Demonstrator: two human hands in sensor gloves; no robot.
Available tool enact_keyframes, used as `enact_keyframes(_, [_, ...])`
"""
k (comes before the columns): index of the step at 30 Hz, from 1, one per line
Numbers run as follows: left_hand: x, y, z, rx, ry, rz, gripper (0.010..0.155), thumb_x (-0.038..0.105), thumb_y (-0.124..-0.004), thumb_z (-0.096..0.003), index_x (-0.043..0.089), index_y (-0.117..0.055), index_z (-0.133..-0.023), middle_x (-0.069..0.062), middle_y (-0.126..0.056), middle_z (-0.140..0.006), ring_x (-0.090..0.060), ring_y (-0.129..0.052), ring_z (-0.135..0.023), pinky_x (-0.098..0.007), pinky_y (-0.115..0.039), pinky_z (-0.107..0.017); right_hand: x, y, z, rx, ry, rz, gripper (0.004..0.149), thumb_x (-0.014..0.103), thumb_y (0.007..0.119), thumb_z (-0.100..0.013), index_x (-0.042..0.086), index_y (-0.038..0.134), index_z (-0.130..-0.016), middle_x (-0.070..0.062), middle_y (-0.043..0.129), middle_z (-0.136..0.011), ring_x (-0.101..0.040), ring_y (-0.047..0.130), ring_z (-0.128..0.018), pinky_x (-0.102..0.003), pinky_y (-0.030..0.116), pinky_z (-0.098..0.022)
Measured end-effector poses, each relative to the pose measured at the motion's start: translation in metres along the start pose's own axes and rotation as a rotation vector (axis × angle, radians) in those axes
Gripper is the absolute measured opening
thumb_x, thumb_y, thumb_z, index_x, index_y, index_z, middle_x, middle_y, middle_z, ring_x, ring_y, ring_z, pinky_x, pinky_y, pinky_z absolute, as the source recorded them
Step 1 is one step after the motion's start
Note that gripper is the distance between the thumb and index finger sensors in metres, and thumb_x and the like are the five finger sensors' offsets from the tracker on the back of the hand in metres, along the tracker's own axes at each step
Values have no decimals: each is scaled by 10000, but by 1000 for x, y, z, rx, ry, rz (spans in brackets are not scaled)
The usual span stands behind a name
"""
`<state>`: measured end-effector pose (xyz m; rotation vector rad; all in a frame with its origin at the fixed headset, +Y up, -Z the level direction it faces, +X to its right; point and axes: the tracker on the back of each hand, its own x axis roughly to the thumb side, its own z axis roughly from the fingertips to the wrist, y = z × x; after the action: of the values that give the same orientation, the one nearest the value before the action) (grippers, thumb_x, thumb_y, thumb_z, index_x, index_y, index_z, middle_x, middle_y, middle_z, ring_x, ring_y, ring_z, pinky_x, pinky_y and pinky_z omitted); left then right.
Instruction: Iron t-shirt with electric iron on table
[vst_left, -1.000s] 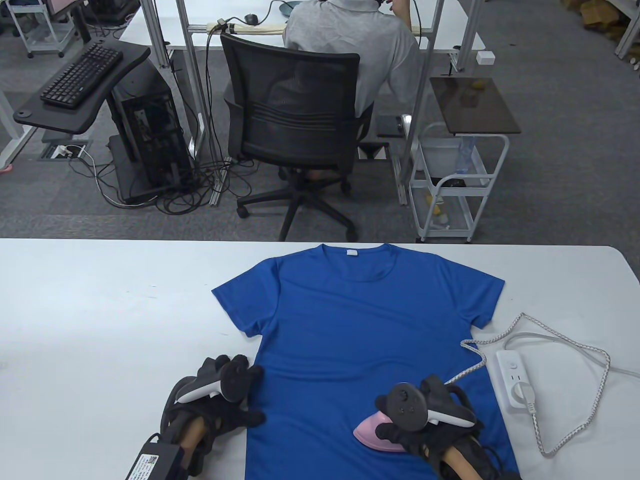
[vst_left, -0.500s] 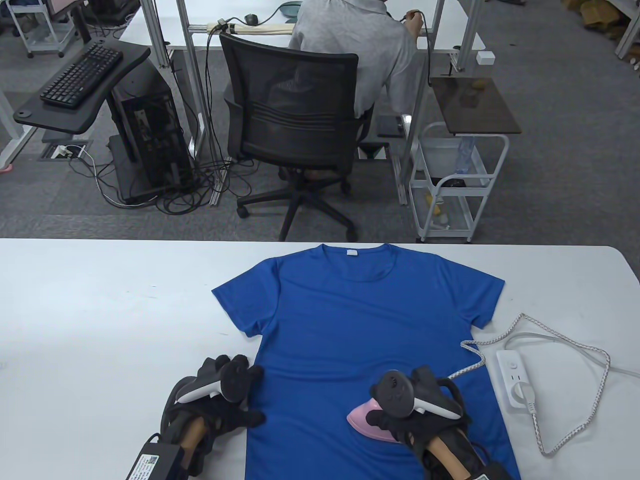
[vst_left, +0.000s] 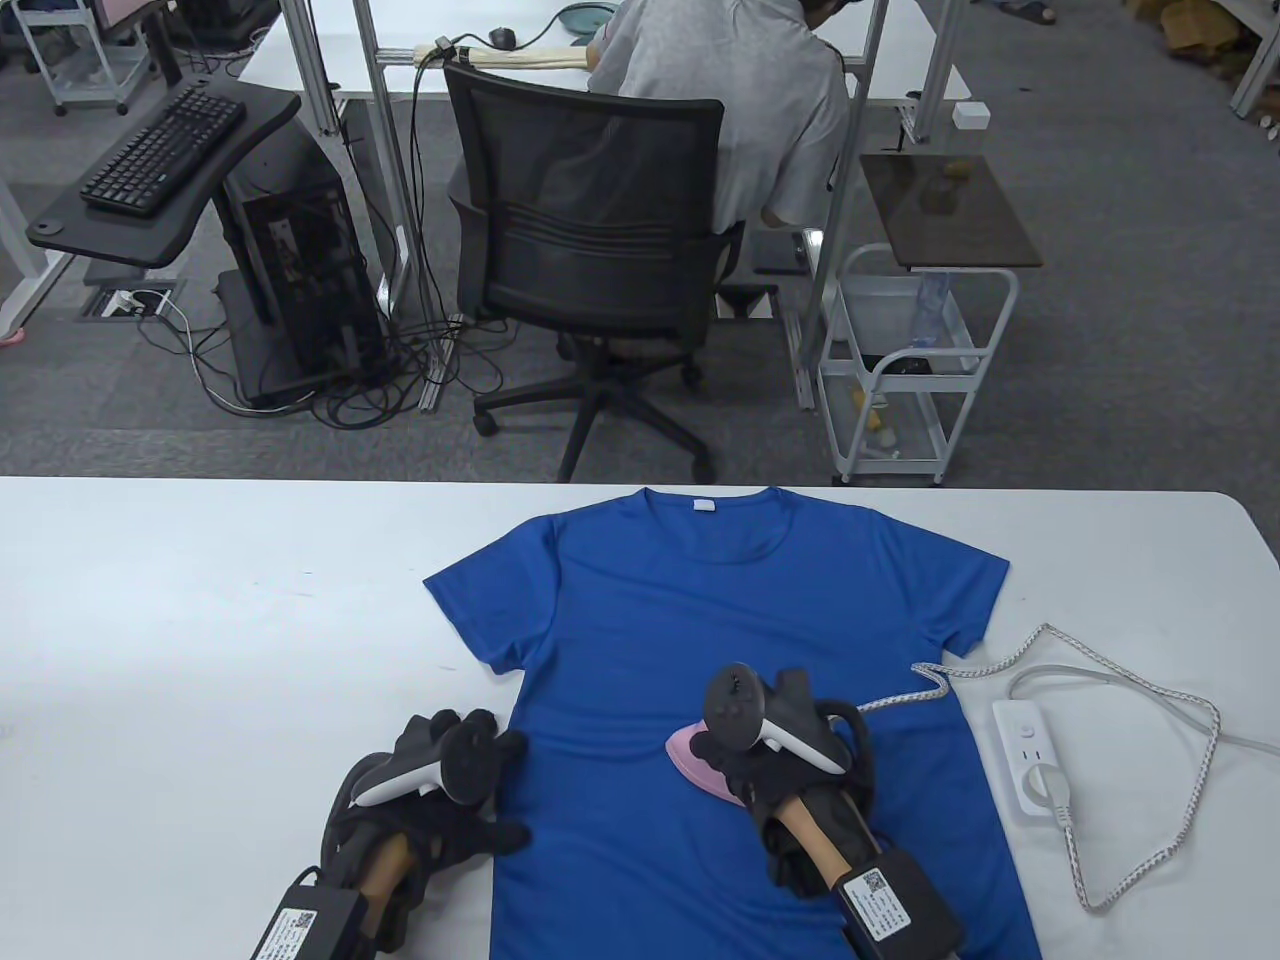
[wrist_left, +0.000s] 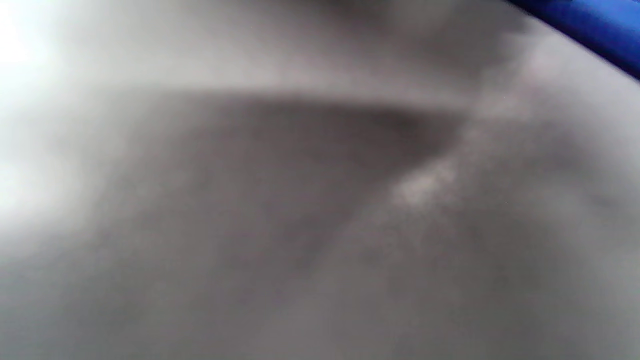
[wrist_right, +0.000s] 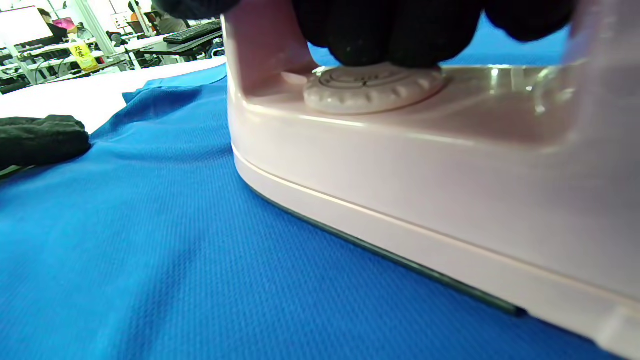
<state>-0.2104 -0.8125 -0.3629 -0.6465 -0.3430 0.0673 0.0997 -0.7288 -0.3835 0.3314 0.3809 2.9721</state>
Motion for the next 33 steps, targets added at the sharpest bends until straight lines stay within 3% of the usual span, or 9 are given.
enact_keyframes(10, [0,0,0,1,2,3,930,720,-585,-412,366,-36,-1075,-39,67,-1129,-434,33,-1027,-644,-133,-686,4,4,8,-1,-40,9,690,457,632,-441,82,631,-1021,-199,798,-813,-402,850,-621,-613,708,-534])
enact_keyframes(25, [0,0,0,1,3,6,929,719,-587,-412,368,-37,-1074,-38,67,-1129,-431,34,-1027,-642,-131,-686,25,20,69,81,-288,68,688,458,636,-438,88,632,-1018,-192,795,-819,-401,849,-631,-612,710,-540])
enact_keyframes(33, [0,0,0,3,3,5,929,718,-586,-413,367,-38,-1075,-38,65,-1130,-431,33,-1028,-643,-132,-686,27,22,74,85,-307,60,686,456,640,-436,91,636,-1017,-193,797,-817,-403,847,-629,-613,707,-540])
